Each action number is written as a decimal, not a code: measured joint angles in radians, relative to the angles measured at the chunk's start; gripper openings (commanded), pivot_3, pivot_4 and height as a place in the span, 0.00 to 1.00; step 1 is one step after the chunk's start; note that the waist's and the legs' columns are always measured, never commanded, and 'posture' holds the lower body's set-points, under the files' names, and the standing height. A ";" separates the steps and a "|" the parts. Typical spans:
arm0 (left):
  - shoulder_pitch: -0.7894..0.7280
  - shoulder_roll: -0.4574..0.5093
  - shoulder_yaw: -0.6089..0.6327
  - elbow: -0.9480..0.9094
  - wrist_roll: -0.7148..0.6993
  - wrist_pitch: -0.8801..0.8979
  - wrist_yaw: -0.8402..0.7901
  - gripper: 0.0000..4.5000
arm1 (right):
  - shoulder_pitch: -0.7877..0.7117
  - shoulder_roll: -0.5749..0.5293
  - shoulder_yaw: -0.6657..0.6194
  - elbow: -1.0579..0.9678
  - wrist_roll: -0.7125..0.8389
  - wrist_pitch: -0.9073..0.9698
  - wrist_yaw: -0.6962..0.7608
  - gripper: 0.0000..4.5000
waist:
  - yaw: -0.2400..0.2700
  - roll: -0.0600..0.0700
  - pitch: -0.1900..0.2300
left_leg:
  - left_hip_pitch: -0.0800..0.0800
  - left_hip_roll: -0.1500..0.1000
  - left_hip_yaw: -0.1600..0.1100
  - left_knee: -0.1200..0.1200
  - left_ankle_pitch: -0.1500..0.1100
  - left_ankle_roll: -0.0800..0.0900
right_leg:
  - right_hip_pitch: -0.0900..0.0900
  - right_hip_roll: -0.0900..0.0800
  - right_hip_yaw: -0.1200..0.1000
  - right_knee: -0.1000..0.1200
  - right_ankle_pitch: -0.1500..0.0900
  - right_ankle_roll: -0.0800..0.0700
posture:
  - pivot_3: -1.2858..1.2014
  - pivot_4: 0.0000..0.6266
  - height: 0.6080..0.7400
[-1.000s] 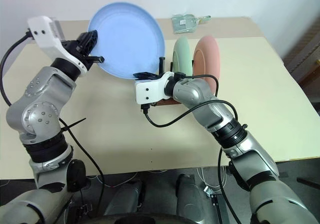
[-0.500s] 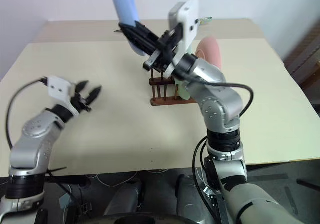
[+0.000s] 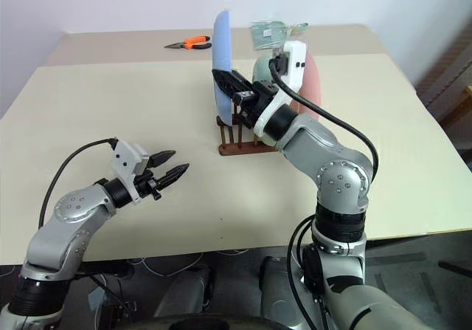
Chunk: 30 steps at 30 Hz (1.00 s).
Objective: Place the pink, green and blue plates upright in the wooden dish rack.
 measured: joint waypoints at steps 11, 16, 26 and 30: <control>-0.008 -0.005 -0.024 -0.003 0.022 0.002 0.018 0.56 | -0.065 -0.159 0.087 0.050 -0.155 -0.089 0.127 0.55 | 0.000 0.001 0.000 | 0.000 0.000 0.000 0.001 0.000 0.000 | 0.000 0.000 0.000 0.000 0.000 0.000 | 0.52 0.24 1.00; -0.017 -0.005 -0.036 -0.002 0.039 0.002 0.017 0.56 | -0.081 -0.346 0.088 -0.015 -0.239 -0.198 0.312 0.55 | 0.003 0.000 0.000 | -0.001 0.000 0.000 0.001 0.000 0.000 | 0.001 0.000 0.000 -0.001 0.000 0.001 | 0.52 0.24 1.00; -0.039 0.020 -0.025 0.122 0.089 -0.060 -0.013 0.56 | 0.469 -0.727 -0.413 0.063 -0.187 -0.210 0.666 0.55 | 0.028 -0.001 -0.001 | 0.000 0.000 0.002 0.004 -0.002 0.004 | 0.005 0.000 0.000 -0.003 -0.002 0.001 | 0.52 0.24 1.00; -0.043 0.021 -0.005 0.178 0.100 -0.093 -0.014 0.56 | 0.637 -0.728 -0.357 0.160 -0.356 -0.336 0.738 0.55 | 0.011 0.004 -0.002 | 0.001 0.001 0.006 0.004 -0.002 0.004 | 0.004 0.000 0.003 -0.002 -0.002 0.003 | 0.52 0.24 1.00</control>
